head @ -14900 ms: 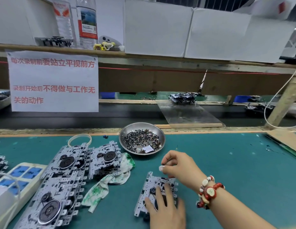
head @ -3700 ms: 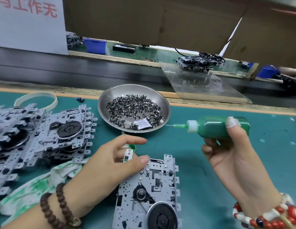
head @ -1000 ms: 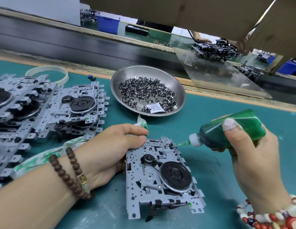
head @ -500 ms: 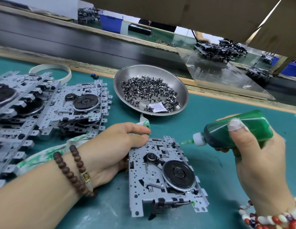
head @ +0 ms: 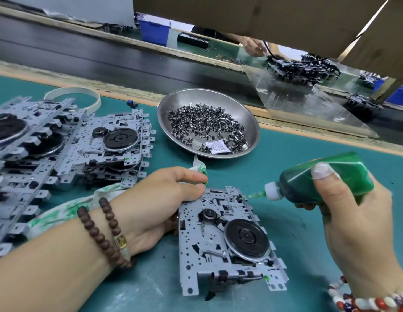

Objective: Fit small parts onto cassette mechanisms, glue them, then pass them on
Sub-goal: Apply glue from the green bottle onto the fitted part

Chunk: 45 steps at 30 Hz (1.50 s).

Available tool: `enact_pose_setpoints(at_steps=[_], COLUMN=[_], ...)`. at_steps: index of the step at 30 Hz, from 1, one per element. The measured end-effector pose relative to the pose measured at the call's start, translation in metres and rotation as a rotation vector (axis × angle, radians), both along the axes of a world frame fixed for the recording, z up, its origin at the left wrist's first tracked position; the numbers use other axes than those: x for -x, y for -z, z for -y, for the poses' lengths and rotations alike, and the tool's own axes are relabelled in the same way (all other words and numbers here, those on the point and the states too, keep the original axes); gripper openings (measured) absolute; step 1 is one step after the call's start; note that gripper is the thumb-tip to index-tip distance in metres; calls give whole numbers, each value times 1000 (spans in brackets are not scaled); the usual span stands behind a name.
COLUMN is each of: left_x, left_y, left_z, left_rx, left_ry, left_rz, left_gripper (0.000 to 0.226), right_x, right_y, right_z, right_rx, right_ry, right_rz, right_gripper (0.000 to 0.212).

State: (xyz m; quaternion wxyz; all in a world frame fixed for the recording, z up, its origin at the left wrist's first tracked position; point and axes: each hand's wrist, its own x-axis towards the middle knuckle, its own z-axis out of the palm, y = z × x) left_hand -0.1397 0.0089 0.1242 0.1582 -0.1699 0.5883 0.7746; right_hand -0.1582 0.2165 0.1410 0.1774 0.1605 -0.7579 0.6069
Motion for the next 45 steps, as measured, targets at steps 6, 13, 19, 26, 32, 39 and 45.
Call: enact_pose_setpoints(at_steps=[6,13,19,26,32,39,45], left_x=[0,0,0,0,0,0,0], left_y=[-1,-1,0,-1,-1,-1,-1], left_z=[0,-1,0,0,0,0,0], left_rx=[-4,-6,-13,-11,-11,-9,-3], left_ry=[-1,-6,-6,-5,-4,-5,-5], left_rz=[0,0,-4,-4,0,-1,-1], left_gripper=[14,13,14,14,14,14,13], right_x=[0,0,0,0,-1,-1,0], right_y=[0,-1,0,0,-1,-1,0], right_z=[1,1,1,0,1,1,0], right_rx=[16,18,10,1,-4,8,14], right_ry=[3,-8,-13,-8,-14,-27,-23], right_rz=[-13,-22,-20,-21,-33,-24,-13], right_gripper=[44,43,47,43,39,41,43])
